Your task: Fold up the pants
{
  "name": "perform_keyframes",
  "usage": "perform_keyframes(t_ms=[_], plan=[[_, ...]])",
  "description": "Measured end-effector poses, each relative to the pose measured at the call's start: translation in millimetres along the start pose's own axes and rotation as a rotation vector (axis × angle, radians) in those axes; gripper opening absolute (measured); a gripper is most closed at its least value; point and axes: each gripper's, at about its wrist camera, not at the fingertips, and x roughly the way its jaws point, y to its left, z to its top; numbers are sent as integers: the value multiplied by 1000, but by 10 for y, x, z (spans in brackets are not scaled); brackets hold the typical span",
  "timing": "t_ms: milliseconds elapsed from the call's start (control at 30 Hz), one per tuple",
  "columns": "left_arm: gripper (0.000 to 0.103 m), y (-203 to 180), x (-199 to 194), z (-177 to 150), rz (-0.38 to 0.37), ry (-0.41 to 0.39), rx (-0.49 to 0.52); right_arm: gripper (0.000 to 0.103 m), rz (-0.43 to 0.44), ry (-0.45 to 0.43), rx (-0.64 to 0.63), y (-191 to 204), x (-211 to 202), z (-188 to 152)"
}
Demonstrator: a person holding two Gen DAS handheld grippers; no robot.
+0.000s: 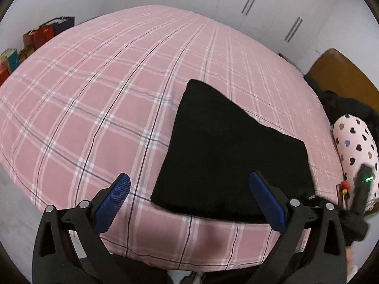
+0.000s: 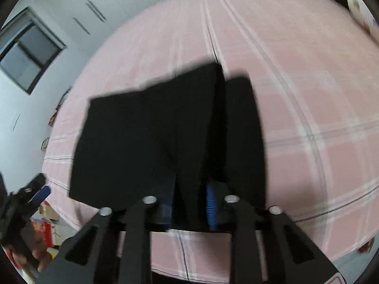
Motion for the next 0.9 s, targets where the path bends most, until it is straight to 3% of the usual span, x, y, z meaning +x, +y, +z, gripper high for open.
perform_keyframes(t_ms=[67,100,133,200,267,333,433,567,633,800,833,867,900], plan=[[98,-18,-1,20,-5,-3,21,10,-14,1,-4,-84,-17,6],[98,-21,29,25,-12,-1,23,11,-46,57,-6,-173,136,-55],[98,-23,115,25,-16,18,19,23,-30,109,3,-250,265,-112],[98,-37,277,32,-5,61,13,29,33,86,97,-389,191,-105],[98,-61,396,39,20,88,29,77,-28,6,154,-464,-14,-96],[98,-26,455,60,24,102,17,85,-85,-60,166,-515,-135,-106],[98,83,630,82,-7,170,-38,85,-67,42,186,-583,75,-87],[98,176,918,80,-57,283,-100,85,19,159,239,-602,382,-106],[98,198,1023,56,-98,312,-125,87,79,178,252,-590,482,-93],[95,176,1058,58,-110,276,-108,88,110,140,274,-534,512,-169],[87,162,1033,59,-118,264,-103,68,120,133,263,-522,495,-178],[70,148,1008,65,-109,259,-91,46,146,131,255,-508,479,-175],[55,146,984,75,-107,262,-84,42,179,127,269,-485,442,-153]])
